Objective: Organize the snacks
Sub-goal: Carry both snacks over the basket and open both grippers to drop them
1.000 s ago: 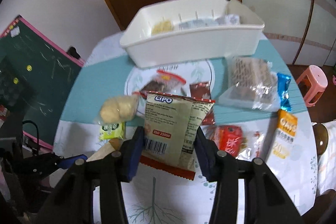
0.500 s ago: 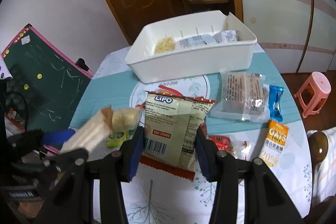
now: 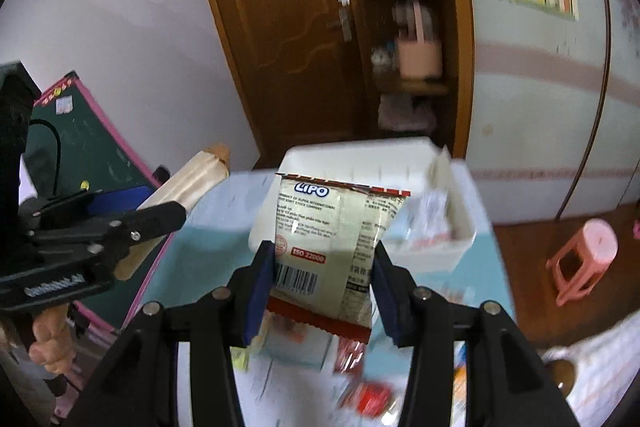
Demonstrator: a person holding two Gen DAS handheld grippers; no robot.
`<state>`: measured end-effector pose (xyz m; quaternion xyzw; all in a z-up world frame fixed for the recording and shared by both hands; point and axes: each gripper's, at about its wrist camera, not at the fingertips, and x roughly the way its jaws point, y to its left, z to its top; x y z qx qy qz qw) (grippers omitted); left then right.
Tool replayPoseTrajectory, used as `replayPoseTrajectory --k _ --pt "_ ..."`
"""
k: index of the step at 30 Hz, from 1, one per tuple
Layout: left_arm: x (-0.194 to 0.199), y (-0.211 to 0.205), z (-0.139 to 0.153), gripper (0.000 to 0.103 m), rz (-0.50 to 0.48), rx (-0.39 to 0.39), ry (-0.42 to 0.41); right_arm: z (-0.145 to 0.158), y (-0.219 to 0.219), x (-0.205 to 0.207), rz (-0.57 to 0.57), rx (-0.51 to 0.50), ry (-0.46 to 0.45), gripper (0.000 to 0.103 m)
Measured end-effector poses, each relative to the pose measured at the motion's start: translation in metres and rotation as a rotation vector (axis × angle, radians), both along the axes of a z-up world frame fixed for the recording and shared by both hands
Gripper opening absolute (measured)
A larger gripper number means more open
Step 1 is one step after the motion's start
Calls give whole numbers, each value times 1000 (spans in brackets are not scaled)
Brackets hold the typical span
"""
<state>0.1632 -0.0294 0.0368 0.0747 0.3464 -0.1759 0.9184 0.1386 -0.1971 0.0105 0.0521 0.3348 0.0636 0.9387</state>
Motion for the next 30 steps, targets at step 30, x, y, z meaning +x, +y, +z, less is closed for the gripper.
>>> replayPoseTrajectory --k 30 --pt "166 -20 -70 90 202 52 123 -45 -23 157 -101 -67 206 62"
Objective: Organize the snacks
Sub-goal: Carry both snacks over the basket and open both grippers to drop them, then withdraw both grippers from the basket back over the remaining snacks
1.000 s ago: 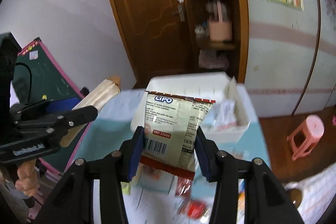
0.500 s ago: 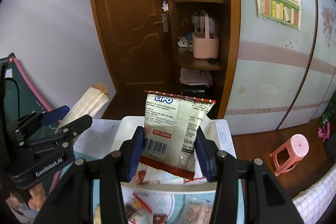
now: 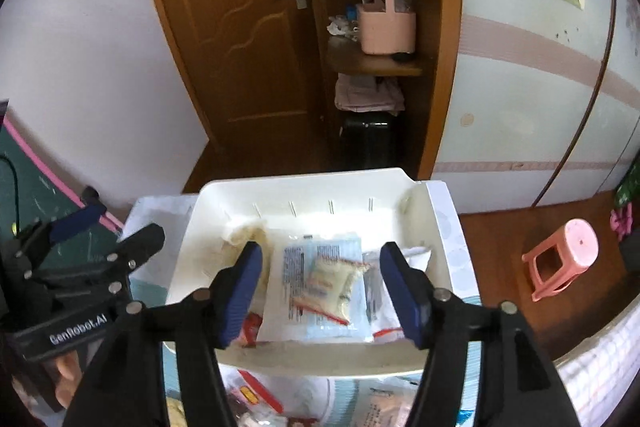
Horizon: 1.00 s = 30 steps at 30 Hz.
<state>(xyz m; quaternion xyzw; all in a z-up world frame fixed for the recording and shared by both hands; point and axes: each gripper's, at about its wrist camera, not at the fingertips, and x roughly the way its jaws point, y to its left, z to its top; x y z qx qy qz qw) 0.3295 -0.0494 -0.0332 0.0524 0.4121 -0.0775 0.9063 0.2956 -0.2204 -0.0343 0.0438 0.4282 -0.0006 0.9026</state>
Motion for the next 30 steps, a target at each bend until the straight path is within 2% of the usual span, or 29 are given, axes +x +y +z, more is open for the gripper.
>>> replayPoseTrajectory --k 5,11,19,26,30 --pt "-21 4 2 90 4 -11 -46 -1 1 -8 8 10 13 62" --pt "-44 4 26 90 3 -6 -113 13 6 -21 12 1 -4 62" --pt "-76 21 61 90 31 -118 -197 40 17 -42 25 2 -51 62" --pt "-98 42 78 90 47 -165 -170 57 19 -67 29 -2 -59 62" --pt "-119 55 87 90 11 -185 -137 69 20 -94 39 -30 -80 62"
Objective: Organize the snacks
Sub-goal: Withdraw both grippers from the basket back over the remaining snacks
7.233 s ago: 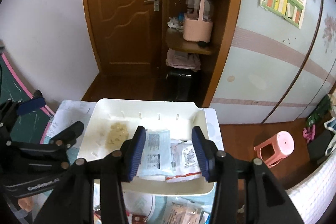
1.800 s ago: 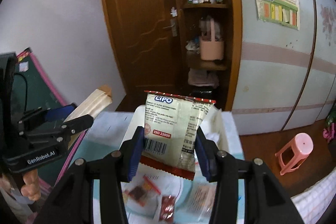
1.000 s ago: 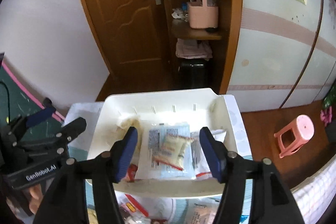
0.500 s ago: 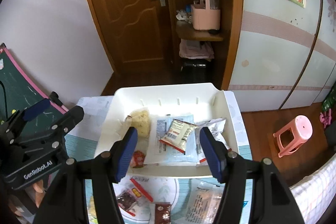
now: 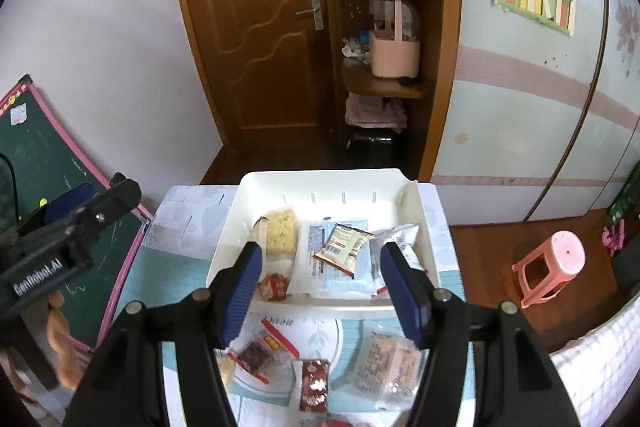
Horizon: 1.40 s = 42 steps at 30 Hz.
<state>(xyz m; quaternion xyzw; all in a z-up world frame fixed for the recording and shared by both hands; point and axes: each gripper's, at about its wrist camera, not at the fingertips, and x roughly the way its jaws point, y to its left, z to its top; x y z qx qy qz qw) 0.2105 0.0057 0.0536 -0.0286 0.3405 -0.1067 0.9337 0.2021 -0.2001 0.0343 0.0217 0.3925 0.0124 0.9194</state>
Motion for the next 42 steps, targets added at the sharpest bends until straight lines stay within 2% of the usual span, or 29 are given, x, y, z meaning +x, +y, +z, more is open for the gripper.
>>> replayPoseTrajectory --k 8,16,20,24,28,31,33,38,42 --pt "-42 17 0 90 -43 74 72 14 5 -57 27 -86 -42 62" --pt "-81 30 -34 90 -94 158 95 -10 2 -104 16 -116 -27 62" --pt "-93 30 -68 90 -130 193 137 -31 3 -121 -8 -124 -28 62" --pt "-98 33 -110 90 -143 203 185 -64 -1 -127 -16 -82 21 62" --pt "-99 39 -149 90 -141 174 241 -106 -6 -131 -20 -27 105 62" --pt "-97 46 -176 90 -142 125 310 -136 -10 -134 -43 4 176 62" --pt "-94 51 -191 90 -134 95 350 -154 -14 -137 -60 30 214 62" --pt "-90 53 -215 90 -103 75 395 -191 -20 -144 -85 98 282 62" --pt "-85 45 -224 90 -97 65 432 -205 -15 -142 -75 118 295 62"
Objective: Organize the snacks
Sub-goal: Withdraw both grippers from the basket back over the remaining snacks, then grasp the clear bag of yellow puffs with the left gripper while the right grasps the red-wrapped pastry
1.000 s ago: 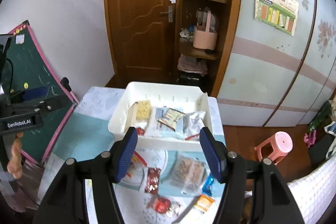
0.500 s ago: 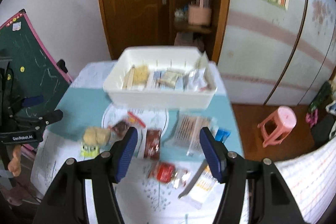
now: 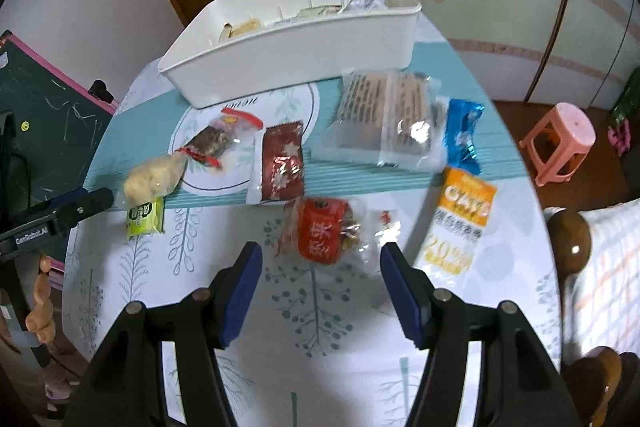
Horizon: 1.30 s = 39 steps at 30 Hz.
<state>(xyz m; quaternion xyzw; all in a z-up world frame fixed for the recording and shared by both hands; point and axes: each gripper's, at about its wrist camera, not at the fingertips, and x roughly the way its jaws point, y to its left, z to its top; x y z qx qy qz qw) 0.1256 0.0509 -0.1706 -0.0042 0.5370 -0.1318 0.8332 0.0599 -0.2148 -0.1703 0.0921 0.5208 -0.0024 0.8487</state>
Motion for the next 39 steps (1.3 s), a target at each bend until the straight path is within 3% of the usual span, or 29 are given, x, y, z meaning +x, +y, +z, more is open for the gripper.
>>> replayPoseTrajectory --k 14,23,31,36,39 --pt "36 -30 -23 90 117 -59 107 -26 10 34 11 -76 20 62" --pt "48 -51 -39 90 135 87 88 -33 25 35 75 -202 -9 62" --pt "53 -51 -51 91 124 149 91 -38 36 33 118 -287 -40 64" --pt "51 -50 -53 69 102 165 78 -38 38 31 132 -307 -56 59" --pt "50 -47 -53 65 95 161 70 -37 34 31 133 -284 -54 57"
